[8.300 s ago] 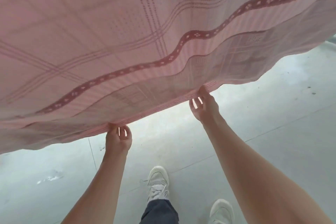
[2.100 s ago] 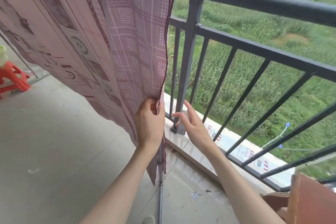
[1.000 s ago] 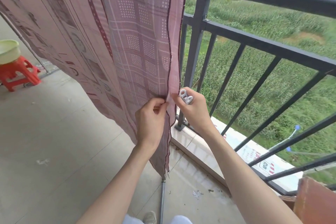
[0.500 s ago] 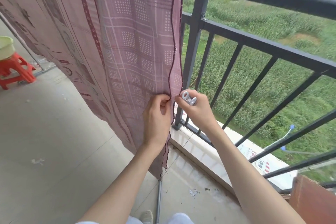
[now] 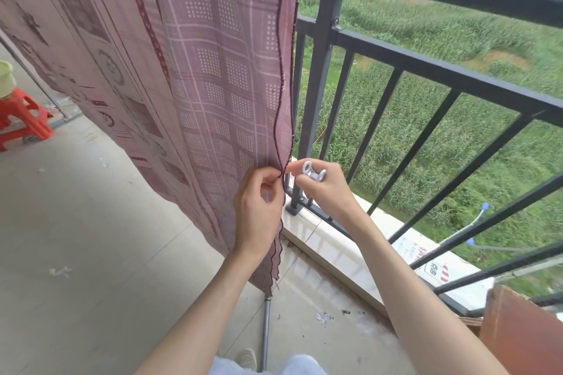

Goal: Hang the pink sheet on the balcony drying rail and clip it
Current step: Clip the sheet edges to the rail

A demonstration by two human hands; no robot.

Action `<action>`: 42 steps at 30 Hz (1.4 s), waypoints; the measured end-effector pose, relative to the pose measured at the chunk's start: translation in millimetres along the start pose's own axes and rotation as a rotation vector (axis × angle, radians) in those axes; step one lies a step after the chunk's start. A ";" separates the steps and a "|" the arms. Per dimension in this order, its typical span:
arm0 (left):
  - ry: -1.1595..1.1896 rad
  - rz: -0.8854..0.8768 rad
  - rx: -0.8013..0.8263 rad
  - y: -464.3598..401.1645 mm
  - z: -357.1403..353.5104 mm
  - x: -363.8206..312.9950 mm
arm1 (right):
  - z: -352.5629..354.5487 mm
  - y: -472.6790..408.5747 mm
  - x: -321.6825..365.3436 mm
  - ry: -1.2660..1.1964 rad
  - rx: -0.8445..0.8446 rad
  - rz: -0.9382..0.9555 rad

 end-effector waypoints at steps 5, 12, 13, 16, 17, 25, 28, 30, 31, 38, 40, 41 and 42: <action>0.027 0.034 0.044 -4.3 -9.4 -2.1 | 1.2 1.0 -1.6 -0.045 0.033 -0.053; 0.010 0.142 0.013 -4.0 -21.9 5.0 | 9.1 0.4 -5.7 -0.075 0.071 -0.060; 0.005 0.158 0.001 -4.0 -23.9 5.8 | 10.4 0.4 -7.3 -0.076 0.073 -0.052; -0.015 0.136 -0.052 -6.6 -28.4 2.8 | 15.7 0.8 -7.5 -0.062 0.066 -0.014; -0.025 0.118 -0.063 -7.3 -30.0 1.5 | 19.8 1.0 -6.4 -0.064 0.028 -0.002; -0.101 0.013 -0.100 -8.7 -37.0 -3.5 | 45.6 16.8 -49.2 -0.330 -0.339 -0.404; -0.101 0.015 -0.094 -4.9 -43.5 -4.6 | 44.5 22.3 -57.6 -0.559 -0.400 -0.489; -0.091 0.019 -0.095 5.8 -45.0 -4.0 | 41.8 34.2 -64.6 -0.730 -0.430 -0.559; -0.071 0.030 -0.095 8.0 -45.7 -2.9 | 41.4 36.7 -68.6 -0.796 -0.444 -0.582; -0.025 0.024 -0.087 11.2 -56.1 -5.4 | 54.8 43.3 -80.3 -0.608 -0.395 -0.586; -0.033 0.025 -0.080 11.0 -61.5 -7.3 | 63.1 41.4 -80.2 -0.433 -0.362 -0.545; -0.036 0.024 -0.075 10.8 -67.9 -9.7 | 71.9 40.4 -80.7 -0.336 -0.351 -0.541; -0.039 0.023 -0.068 10.8 -73.0 -11.7 | 79.5 39.8 -81.2 -0.259 -0.348 -0.540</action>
Point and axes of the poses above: each hand's wrist, its own y-axis away from the middle knuckle, its own z-axis out of the back of the hand, x = y × z, the point moved 7 cm from there along -y, towards the middle knuckle, and after that the axes turned 11 degrees about z, right-handed, at the moved point
